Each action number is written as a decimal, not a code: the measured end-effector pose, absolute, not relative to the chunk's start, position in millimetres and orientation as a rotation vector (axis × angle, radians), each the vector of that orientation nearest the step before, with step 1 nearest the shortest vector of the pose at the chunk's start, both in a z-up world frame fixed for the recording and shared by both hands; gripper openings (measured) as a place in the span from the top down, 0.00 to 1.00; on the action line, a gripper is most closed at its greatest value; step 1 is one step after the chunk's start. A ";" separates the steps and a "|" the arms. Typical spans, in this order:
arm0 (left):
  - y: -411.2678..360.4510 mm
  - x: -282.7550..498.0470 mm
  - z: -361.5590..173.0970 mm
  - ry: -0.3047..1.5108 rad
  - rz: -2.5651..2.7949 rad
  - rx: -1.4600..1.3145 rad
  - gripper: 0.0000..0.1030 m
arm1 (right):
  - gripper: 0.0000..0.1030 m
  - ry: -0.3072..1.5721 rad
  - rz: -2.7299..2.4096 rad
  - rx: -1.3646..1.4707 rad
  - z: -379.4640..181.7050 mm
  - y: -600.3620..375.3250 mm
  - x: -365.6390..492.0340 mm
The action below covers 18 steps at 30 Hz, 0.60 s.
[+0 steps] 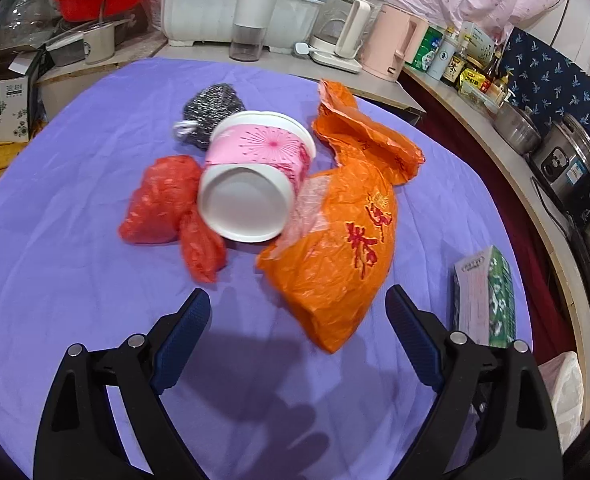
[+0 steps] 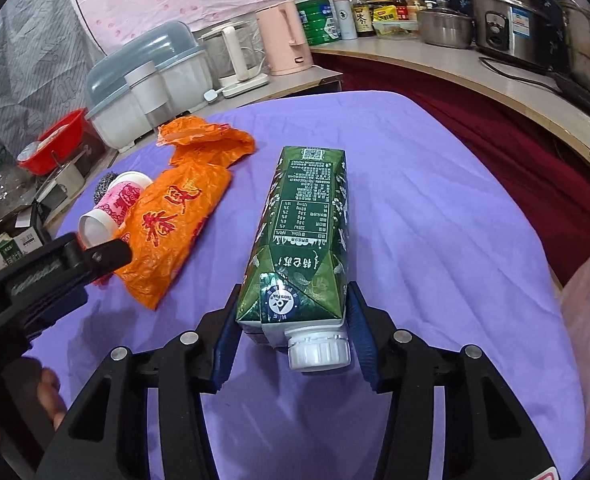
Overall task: Collect trash
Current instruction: 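Grasp and lift the orange plastic bag with the left tool while the right tool holds the carton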
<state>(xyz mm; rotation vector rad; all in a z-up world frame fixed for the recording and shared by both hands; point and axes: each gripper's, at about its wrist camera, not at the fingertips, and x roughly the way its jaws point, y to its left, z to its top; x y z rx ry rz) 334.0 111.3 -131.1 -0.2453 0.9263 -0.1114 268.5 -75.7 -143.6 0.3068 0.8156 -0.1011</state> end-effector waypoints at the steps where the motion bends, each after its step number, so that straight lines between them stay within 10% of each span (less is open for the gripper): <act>1: 108.2 336.4 -133.0 0.930 -0.112 -0.244 0.18 | 0.54 0.815 -0.102 0.308 -143.8 -77.0 266.9; 11: 86.6 346.5 -142.0 0.944 -0.132 -0.222 0.59 | 0.54 0.810 -0.095 0.302 -145.2 -80.1 259.6; 18: 85.8 337.0 -134.9 0.923 -0.144 -0.221 0.66 | 0.54 0.800 -0.088 0.305 -141.1 -81.4 251.7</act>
